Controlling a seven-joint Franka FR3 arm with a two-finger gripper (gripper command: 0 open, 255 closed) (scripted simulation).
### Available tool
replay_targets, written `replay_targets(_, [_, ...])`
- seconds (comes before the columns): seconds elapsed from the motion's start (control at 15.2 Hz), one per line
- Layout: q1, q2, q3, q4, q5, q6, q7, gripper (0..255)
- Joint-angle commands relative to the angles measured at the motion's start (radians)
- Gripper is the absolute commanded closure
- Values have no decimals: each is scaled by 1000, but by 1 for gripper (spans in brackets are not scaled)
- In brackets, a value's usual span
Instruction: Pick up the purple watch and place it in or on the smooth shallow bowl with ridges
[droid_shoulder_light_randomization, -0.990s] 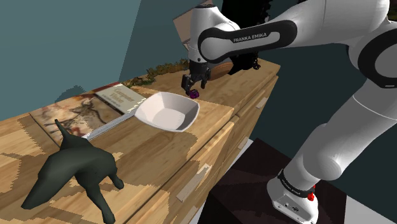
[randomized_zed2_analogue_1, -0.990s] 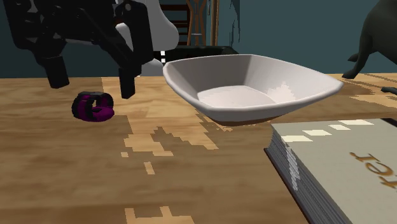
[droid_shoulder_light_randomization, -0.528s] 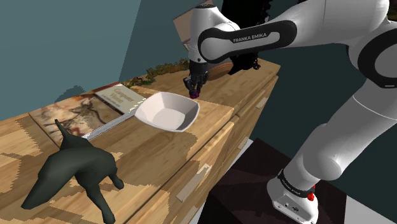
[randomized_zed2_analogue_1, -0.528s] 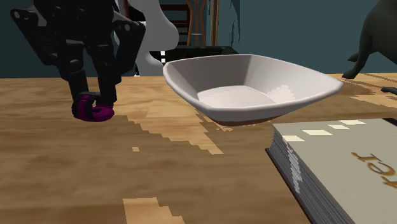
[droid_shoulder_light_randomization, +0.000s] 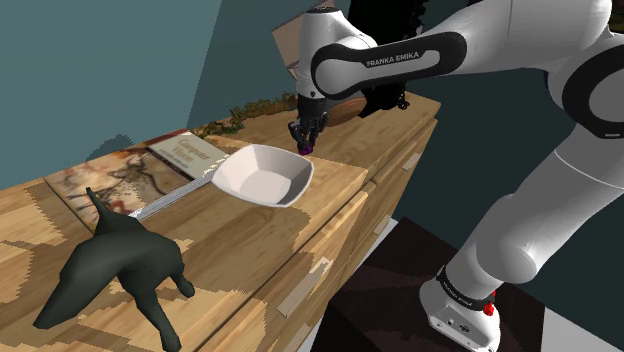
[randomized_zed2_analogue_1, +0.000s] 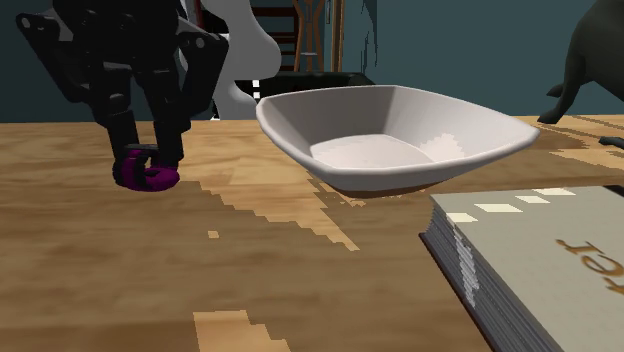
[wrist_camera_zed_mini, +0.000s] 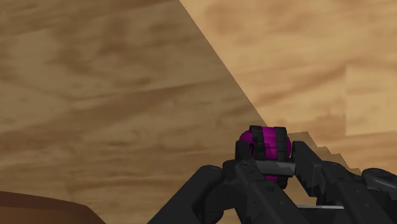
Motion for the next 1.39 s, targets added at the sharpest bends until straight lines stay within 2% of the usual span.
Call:
replay_targets(0.0, [0, -3, 0, 10, 1, -13, -2, 255])
replay_targets(1.32, [1, -9, 1, 272, 10, -280, -28, 255])
